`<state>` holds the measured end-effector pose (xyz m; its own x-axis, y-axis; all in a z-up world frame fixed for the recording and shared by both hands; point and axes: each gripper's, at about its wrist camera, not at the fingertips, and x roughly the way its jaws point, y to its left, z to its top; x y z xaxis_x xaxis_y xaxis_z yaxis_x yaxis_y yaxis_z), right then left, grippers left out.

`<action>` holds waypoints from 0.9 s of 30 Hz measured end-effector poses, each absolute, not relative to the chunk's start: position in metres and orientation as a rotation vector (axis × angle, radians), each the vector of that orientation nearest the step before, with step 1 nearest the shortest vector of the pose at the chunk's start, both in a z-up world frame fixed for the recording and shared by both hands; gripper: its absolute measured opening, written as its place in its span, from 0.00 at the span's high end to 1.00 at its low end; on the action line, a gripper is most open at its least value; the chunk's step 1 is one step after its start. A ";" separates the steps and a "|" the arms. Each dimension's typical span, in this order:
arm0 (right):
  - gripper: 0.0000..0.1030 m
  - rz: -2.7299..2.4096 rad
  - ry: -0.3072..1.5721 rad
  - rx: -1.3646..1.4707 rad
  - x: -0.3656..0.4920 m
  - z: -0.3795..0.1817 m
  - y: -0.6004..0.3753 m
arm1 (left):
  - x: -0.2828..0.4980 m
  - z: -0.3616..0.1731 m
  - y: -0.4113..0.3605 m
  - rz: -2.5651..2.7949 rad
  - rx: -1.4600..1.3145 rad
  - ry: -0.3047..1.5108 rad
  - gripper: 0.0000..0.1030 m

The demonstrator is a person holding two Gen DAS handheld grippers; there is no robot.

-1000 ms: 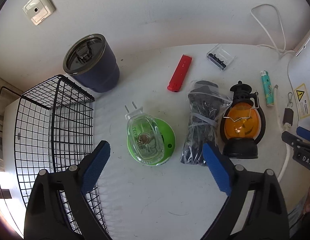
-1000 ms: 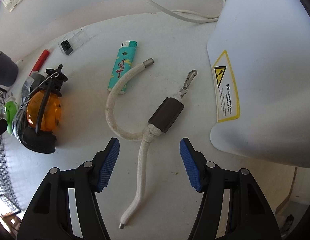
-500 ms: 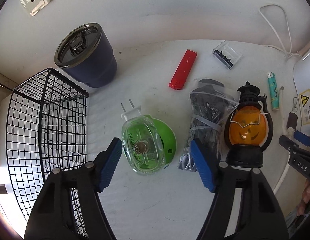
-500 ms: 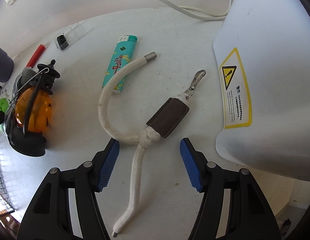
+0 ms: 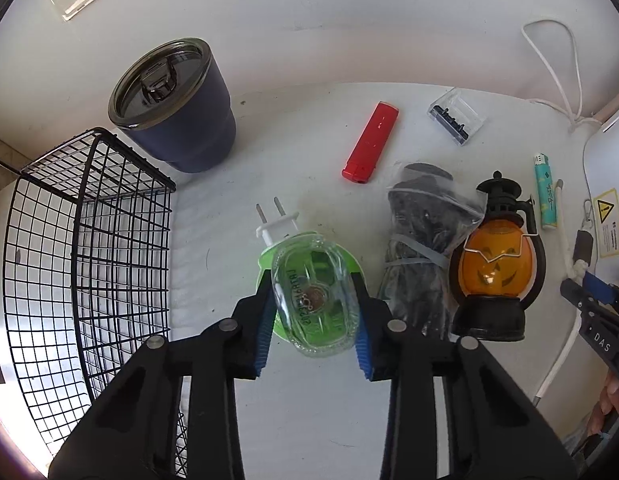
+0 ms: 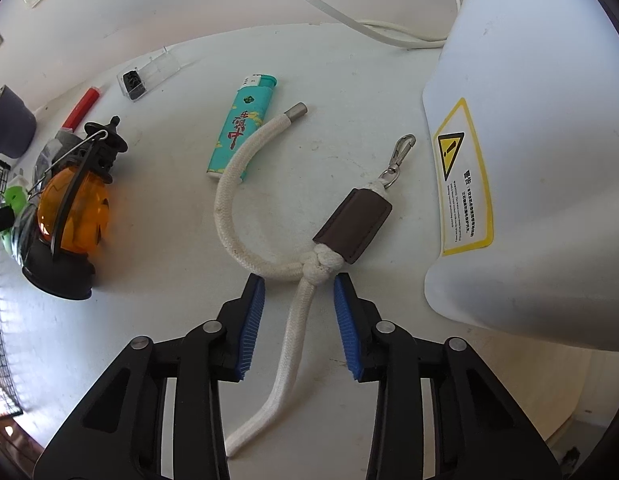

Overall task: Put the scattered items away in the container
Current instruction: 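Grasp the green plug-in device with the left tool while the right tool grasps the white rope, then carry the green device and white rope over the wire basket with both tools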

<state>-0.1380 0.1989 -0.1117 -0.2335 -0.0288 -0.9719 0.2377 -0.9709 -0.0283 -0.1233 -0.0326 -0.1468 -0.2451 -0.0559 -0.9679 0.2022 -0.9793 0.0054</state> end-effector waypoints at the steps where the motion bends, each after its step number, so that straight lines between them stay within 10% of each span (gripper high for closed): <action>1: 0.77 -2.328 0.257 1.827 -0.138 -0.111 0.198 | -0.123 -0.147 -0.032 -2.352 1.818 0.184 0.71; 8: 0.93 -2.334 0.279 1.807 -0.130 -0.103 0.189 | -0.120 -0.144 -0.038 -2.371 1.819 0.189 0.74; 27: 0.95 -2.368 0.256 1.653 -0.106 -0.062 0.218 | -0.087 -0.091 -0.040 -2.447 1.739 0.179 0.75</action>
<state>-0.1064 0.2184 -0.0624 -0.3301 -0.0967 -0.9390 0.2952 -0.9554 -0.0054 -0.0868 -0.0397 -0.0905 -0.3248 -0.0404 -0.9449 0.1775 -0.9839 -0.0189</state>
